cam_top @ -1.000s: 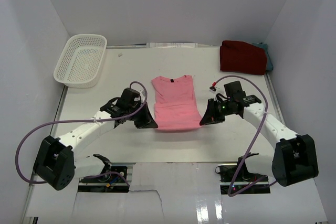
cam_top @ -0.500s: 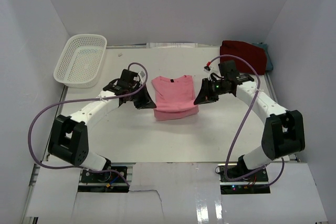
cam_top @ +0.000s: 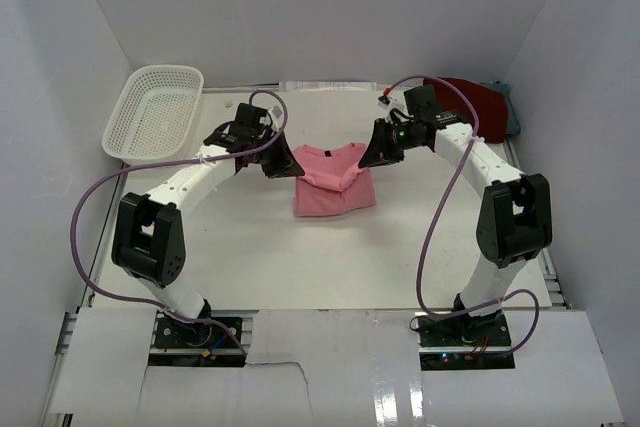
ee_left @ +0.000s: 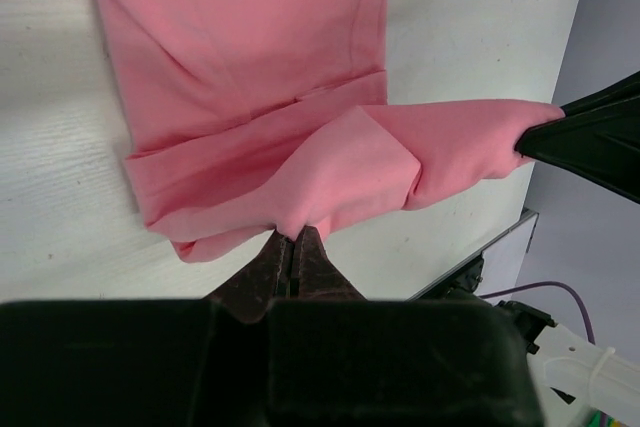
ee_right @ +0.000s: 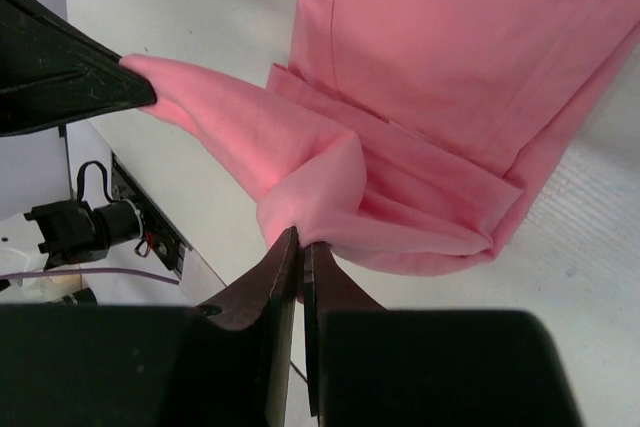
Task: Fold and stack the t-shirts
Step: Fold the long partially folded tshirt into a neat square
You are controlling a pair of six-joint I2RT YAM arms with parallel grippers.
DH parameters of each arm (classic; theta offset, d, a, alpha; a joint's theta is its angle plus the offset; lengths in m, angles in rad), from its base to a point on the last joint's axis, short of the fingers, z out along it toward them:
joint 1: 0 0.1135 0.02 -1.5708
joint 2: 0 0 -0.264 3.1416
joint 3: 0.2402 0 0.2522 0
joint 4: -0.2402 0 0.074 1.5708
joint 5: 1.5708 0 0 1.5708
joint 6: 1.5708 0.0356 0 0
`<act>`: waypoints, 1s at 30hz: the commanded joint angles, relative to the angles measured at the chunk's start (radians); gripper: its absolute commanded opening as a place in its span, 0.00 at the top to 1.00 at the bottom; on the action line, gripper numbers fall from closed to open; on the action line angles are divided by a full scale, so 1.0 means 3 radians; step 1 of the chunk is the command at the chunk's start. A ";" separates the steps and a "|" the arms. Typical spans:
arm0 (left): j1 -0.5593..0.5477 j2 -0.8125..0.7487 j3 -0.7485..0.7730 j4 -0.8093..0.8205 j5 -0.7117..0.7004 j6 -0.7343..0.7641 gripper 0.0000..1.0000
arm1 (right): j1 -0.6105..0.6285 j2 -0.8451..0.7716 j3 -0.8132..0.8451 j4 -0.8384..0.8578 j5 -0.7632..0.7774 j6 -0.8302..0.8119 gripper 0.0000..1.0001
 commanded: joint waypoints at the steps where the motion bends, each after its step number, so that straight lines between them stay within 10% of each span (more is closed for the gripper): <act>1: 0.0097 0.0005 0.0155 -0.0038 0.0004 0.0048 1.00 | -0.0013 0.0154 0.0322 0.0029 0.0000 0.0017 0.92; 30: 0.0414 0.0772 0.1161 -0.0196 -0.0068 0.0068 1.00 | -0.0182 0.0788 0.1150 -0.0094 -0.0051 0.0165 0.92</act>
